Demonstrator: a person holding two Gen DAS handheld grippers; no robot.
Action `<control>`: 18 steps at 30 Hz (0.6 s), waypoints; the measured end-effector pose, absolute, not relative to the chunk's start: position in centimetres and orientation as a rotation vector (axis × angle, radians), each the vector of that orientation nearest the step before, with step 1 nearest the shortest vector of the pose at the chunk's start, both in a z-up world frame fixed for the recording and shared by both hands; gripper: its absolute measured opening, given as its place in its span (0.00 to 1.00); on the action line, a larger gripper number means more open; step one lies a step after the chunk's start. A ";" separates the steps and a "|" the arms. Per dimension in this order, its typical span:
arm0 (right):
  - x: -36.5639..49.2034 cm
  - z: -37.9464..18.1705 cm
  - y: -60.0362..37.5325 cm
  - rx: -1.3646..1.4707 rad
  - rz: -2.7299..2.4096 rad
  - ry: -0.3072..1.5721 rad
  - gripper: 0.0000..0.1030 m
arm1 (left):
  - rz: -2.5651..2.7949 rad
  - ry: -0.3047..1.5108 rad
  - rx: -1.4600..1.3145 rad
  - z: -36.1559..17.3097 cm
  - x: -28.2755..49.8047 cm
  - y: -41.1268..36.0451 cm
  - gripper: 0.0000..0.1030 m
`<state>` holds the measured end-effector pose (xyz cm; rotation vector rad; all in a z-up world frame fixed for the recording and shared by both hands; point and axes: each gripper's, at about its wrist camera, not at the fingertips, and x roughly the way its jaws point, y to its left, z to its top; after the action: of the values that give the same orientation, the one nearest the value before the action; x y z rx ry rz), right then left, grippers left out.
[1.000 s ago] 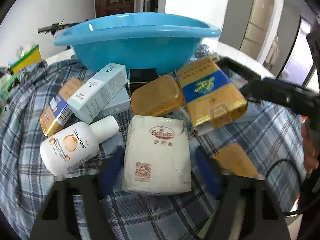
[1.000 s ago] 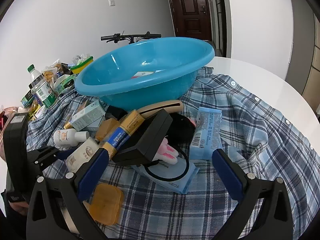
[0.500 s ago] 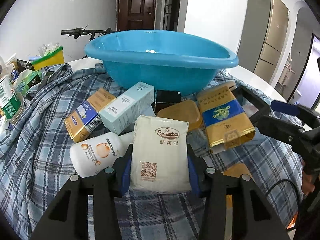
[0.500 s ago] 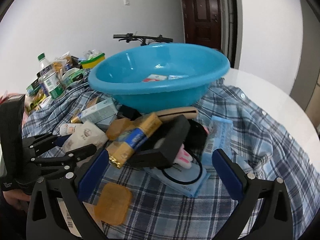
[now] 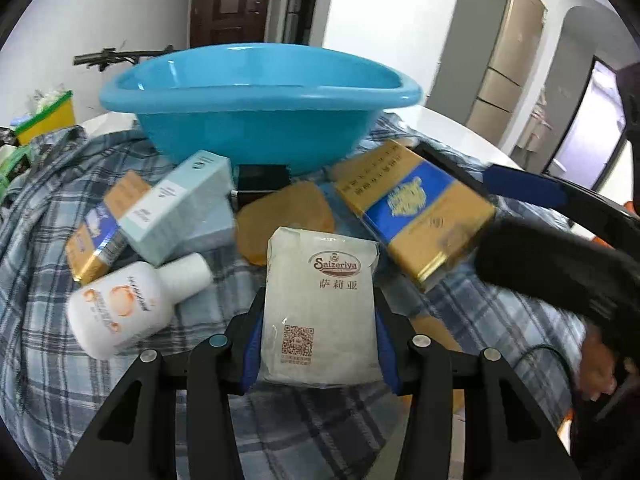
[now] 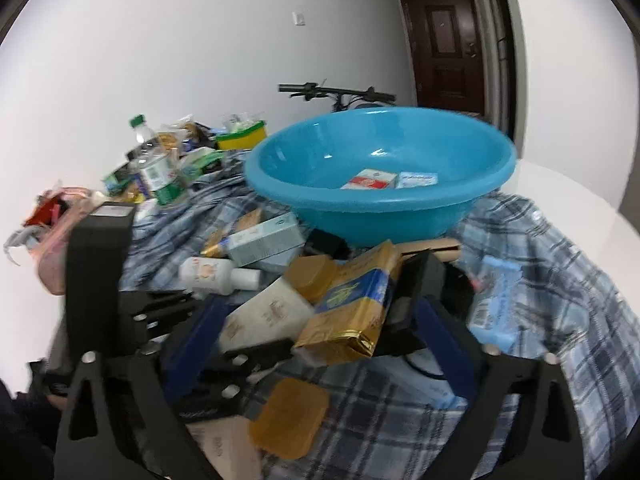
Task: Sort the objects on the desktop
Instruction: 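Grasp the gold-blue cigarette pack with the right gripper and lift it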
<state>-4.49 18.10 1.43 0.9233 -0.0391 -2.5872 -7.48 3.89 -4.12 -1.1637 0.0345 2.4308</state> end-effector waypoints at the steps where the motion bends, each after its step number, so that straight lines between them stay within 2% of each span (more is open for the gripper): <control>1: -4.6 1.3 18.0 0.929 -2.619 0.001 0.77 | 2.430 0.042 -1.167 -4.1 -7.4 4.0 0.48; 3: -4.8 1.1 17.3 0.944 -2.666 0.115 0.72 | 2.461 0.057 -1.168 -3.9 -7.4 3.7 0.48; 10: -4.6 0.1 14.6 0.902 -2.680 0.413 0.69 | 2.496 0.023 -1.207 -4.3 -8.1 2.3 0.48; 13: -4.8 0.0 14.3 0.900 -2.685 0.441 0.68 | 2.492 0.024 -1.224 -4.7 -8.3 2.4 0.48; 16: -4.4 0.6 14.7 0.882 -2.674 0.411 0.58 | 2.480 0.035 -1.222 -4.8 -8.3 2.5 0.48; 18: -4.1 0.9 15.1 0.876 -2.648 0.390 0.57 | 2.472 0.036 -1.217 -4.7 -8.2 2.6 0.48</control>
<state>-4.10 15.13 0.90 0.8763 0.3901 -2.6478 -8.17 2.65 -4.71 -1.2170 0.0362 2.4722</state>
